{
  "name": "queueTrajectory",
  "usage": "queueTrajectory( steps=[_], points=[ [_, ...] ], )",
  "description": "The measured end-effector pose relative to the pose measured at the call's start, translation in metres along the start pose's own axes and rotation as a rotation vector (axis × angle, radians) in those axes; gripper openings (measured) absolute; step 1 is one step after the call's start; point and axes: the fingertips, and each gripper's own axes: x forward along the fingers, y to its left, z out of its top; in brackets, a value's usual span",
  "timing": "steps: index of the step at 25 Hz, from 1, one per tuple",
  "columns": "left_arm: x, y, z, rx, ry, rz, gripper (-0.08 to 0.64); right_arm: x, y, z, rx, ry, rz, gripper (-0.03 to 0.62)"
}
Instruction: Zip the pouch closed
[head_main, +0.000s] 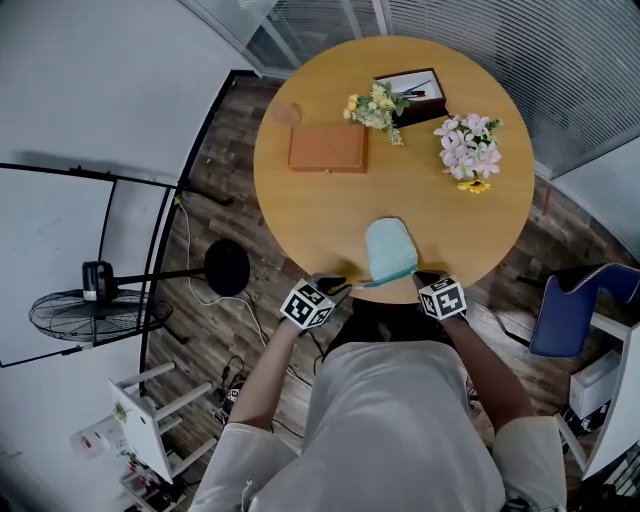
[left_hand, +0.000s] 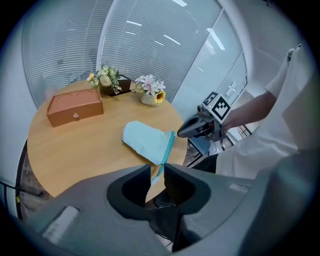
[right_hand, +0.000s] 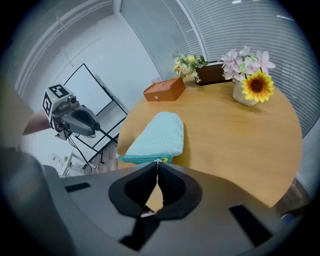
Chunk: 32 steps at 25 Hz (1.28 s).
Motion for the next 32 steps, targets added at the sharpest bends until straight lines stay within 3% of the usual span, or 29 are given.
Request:
queueTrajectory(
  steps=[4, 7, 9, 14, 18, 22, 32],
  points=[
    [-0.014, -0.006, -0.003, -0.005, -0.035, 0.002, 0.092, 0.003, 0.001, -0.005, -0.023, 0.005, -0.054, 0.016],
    [-0.026, -0.006, -0.006, 0.001, -0.060, 0.001, 0.095, 0.001, 0.007, -0.005, -0.020, -0.012, -0.083, 0.103],
    [-0.035, -0.007, -0.011, 0.005, -0.076, -0.004, 0.102, -0.002, 0.015, -0.005, -0.020, -0.024, -0.103, 0.118],
    [-0.058, -0.003, -0.021, 0.006, -0.132, -0.017, 0.118, -0.019, 0.035, 0.000, 0.019, -0.080, -0.173, 0.120],
    [-0.080, 0.005, -0.026, 0.040, -0.160, -0.019, 0.118, -0.041, 0.057, 0.009, 0.059, -0.142, -0.241, 0.120],
    [-0.111, 0.007, -0.041, 0.096, -0.183, -0.026, 0.118, -0.059, 0.093, 0.017, 0.036, -0.182, -0.308, 0.120],
    [-0.186, 0.002, -0.040, 0.161, -0.393, -0.029, 0.118, -0.110, 0.164, 0.028, 0.003, -0.344, -0.530, 0.090]
  ],
)
